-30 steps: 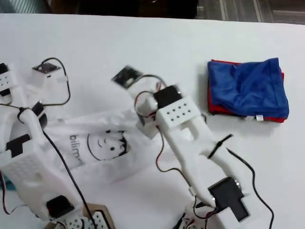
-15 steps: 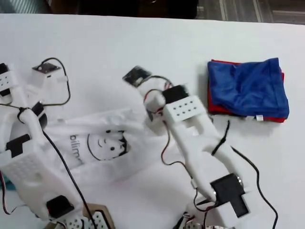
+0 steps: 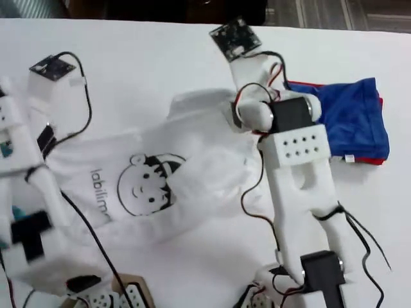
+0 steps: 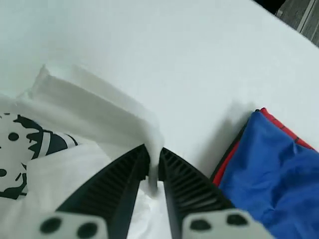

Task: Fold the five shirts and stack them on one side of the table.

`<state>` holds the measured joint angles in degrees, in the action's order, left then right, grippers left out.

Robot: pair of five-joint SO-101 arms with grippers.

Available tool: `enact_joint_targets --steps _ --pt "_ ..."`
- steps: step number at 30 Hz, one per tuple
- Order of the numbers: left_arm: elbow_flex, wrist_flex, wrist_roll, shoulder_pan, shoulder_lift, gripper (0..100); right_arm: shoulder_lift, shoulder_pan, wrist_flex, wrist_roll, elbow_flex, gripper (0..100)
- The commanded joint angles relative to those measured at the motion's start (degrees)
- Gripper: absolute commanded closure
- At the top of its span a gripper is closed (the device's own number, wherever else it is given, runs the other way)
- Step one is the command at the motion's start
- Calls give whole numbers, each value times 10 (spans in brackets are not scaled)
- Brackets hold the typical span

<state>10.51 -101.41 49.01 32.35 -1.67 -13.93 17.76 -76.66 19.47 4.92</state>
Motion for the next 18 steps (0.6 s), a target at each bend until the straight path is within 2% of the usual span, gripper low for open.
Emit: enact_joint_targets --steps 1,9,14,18 --pt "-41 -7 -4 -9 -163 974 -52 -7 7 -5 47 979" --pt "-99 15 -2 32 -411 974 -164 -7 10 -5 108 979" --pt "-95 68 -5 33 -493 975 -196 -10 57 -5 138 980" --pt "-95 95 -57 33 -509 975 -191 -10 65 -5 142 980"
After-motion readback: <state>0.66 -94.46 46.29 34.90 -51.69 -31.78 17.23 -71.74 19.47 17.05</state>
